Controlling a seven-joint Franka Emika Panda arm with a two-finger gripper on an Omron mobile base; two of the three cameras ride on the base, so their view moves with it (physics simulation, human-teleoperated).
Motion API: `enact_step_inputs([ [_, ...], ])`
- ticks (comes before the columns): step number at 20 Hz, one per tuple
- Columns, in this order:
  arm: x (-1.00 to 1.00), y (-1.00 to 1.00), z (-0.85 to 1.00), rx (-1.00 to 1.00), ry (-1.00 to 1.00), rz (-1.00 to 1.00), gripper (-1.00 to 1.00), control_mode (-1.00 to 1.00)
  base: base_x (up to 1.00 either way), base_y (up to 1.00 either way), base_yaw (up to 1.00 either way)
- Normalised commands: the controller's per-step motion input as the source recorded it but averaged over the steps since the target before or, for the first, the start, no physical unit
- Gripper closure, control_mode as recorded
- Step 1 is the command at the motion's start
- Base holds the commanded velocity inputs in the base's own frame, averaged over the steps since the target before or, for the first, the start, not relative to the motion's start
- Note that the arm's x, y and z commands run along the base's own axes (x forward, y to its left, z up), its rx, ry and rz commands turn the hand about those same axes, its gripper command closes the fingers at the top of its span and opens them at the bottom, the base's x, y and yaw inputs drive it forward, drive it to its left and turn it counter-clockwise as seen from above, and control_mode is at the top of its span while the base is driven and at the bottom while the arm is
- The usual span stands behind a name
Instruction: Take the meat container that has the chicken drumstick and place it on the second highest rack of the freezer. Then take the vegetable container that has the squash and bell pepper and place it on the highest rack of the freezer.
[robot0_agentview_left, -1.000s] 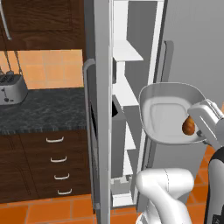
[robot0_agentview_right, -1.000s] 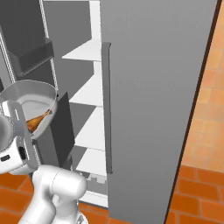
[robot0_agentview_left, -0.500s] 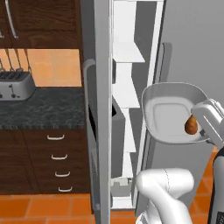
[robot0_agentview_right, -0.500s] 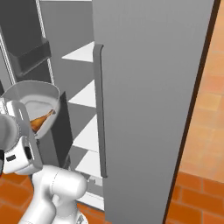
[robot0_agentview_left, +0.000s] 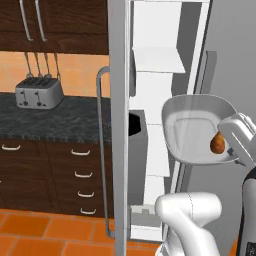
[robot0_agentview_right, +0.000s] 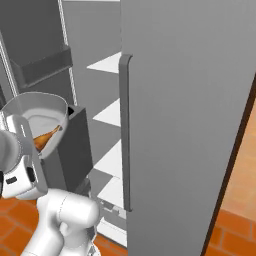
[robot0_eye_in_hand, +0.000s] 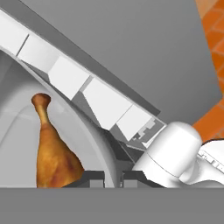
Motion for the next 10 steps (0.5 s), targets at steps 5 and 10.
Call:
enact_step_inputs([
  [5,0.00,0.00,0.00,0.00,0.00,0.00,1.00,1.00,1.00,0.32,0.18],
  [10,0.00,0.00,0.00,0.00,0.00,0.00,1.00,1.00,1.00,0.64,0.18],
])
